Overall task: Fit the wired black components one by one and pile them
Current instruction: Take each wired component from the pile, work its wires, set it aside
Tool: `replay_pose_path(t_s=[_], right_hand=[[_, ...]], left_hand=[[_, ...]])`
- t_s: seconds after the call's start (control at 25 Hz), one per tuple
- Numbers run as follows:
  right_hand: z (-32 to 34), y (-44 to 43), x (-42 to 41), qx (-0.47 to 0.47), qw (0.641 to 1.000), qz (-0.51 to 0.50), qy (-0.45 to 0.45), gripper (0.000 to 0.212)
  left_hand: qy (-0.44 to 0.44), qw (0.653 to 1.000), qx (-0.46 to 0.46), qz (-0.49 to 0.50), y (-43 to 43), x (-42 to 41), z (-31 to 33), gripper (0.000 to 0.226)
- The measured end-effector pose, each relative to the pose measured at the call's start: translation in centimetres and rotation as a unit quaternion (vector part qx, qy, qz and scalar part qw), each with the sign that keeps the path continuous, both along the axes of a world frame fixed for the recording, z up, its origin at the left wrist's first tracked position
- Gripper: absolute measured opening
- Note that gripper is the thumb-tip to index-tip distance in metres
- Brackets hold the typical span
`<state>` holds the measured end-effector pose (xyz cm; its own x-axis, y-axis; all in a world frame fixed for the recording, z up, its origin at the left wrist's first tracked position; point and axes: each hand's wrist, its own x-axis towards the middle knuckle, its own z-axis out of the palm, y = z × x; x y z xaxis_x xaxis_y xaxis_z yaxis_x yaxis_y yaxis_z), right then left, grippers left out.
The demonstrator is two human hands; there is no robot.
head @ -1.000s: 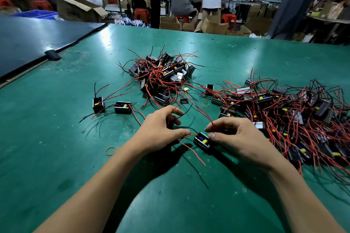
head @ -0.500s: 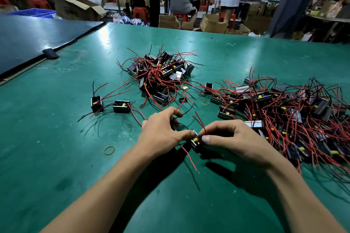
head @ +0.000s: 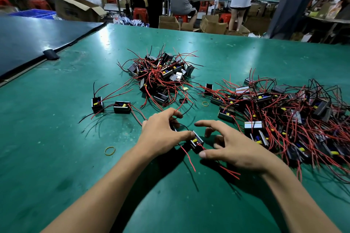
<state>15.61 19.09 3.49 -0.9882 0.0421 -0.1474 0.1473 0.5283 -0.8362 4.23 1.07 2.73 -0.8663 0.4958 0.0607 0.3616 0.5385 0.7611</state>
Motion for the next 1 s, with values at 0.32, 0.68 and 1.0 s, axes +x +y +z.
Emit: replay_pose_path(t_s=[0.32, 0.68, 1.0], right_hand=[[-0.2, 0.2, -0.4, -0.071, 0.996, -0.042, 0.040, 0.043], [-0.6, -1.6, -1.9, 0.059, 0.993, -0.049, 0.085, 0.008], [0.1, 0.1, -0.6, 0.096, 0.995, -0.023, 0.019, 0.014]], left_hand=[[-0.104, 0.988, 0.106, -0.030, -0.5, -0.5, 0.5, 0.023], [-0.174, 0.962, 0.167, -0.127, -0.7, -0.8, 0.4, 0.010], [-0.153, 0.967, 0.180, -0.098, -1.1, -1.3, 0.6, 0.010]])
